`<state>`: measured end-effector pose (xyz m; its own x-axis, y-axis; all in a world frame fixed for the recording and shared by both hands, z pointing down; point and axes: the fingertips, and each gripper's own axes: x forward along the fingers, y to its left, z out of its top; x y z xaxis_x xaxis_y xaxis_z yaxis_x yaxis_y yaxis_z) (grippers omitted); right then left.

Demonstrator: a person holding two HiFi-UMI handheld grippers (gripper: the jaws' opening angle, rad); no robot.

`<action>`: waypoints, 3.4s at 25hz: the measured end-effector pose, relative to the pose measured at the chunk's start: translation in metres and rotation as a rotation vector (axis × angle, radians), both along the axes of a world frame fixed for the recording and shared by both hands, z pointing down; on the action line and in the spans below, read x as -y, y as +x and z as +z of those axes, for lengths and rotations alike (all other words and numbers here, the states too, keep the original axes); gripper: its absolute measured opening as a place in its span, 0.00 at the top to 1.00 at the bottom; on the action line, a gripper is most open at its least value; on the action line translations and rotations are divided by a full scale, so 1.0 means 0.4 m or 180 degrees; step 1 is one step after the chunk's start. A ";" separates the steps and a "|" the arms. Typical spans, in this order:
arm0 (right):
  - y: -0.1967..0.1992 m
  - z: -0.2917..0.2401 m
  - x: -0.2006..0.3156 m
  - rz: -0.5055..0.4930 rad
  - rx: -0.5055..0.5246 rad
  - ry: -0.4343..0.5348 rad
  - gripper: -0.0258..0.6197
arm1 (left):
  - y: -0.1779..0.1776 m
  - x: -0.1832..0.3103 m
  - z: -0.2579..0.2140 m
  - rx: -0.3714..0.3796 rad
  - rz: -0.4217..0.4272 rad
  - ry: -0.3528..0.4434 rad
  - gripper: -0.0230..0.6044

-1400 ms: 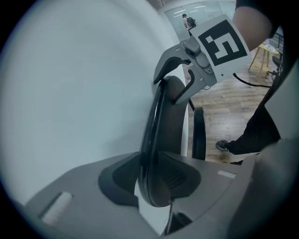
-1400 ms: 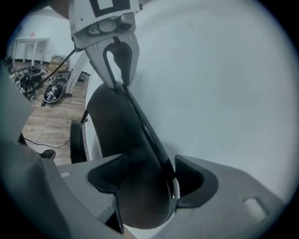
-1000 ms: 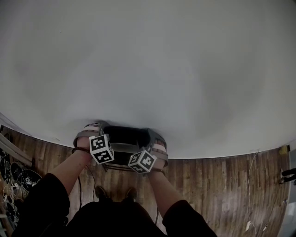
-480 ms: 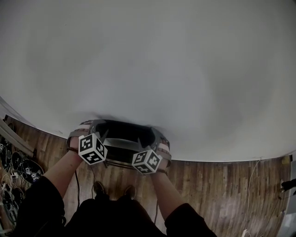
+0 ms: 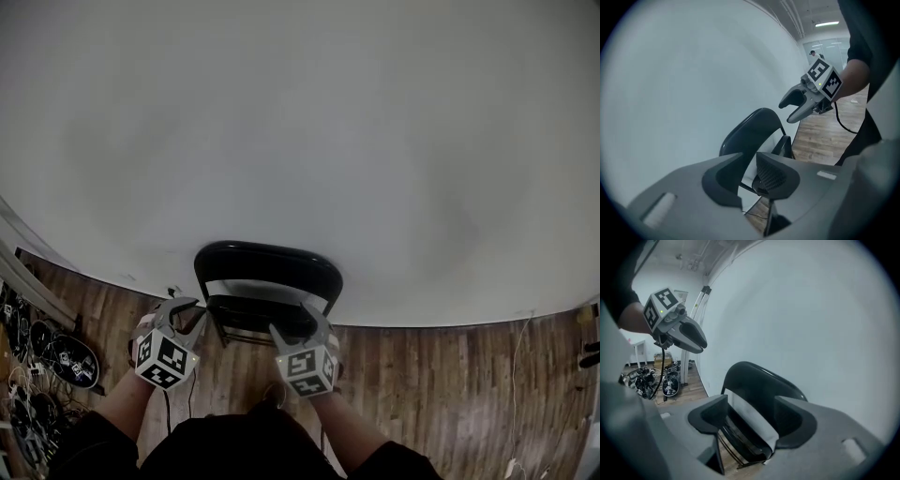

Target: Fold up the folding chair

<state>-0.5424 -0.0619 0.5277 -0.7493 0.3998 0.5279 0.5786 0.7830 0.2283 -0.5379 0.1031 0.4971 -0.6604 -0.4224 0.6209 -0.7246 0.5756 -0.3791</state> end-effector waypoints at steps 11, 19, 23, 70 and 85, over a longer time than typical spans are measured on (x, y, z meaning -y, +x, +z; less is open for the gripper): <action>0.348 -0.064 -0.217 0.0144 -0.0335 -0.0682 0.51 | 0.322 -0.086 -0.059 -0.0164 0.0269 0.0910 0.86; 0.562 -0.154 -0.378 0.0027 -0.0328 -0.0951 0.60 | 0.510 -0.105 -0.116 -0.0151 0.0546 0.1476 0.90; 0.614 -0.204 -0.382 -0.0029 -0.0193 -0.1102 0.66 | 0.577 -0.094 -0.146 -0.0151 0.0569 0.1638 0.91; 0.798 -0.347 -0.151 -0.0526 0.0214 -0.1995 0.96 | 0.812 0.248 -0.278 -0.0292 0.0849 0.2041 0.96; 0.789 -0.336 -0.173 -0.0503 0.0184 -0.1974 0.96 | 0.804 0.222 -0.269 -0.0301 0.0851 0.2033 0.96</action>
<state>-0.2268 0.0073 0.3931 -0.6767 0.7258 0.1238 0.6981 0.6859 -0.2053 -0.2164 0.0142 0.3896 -0.4383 -0.8643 0.2467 -0.8856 0.4622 0.0458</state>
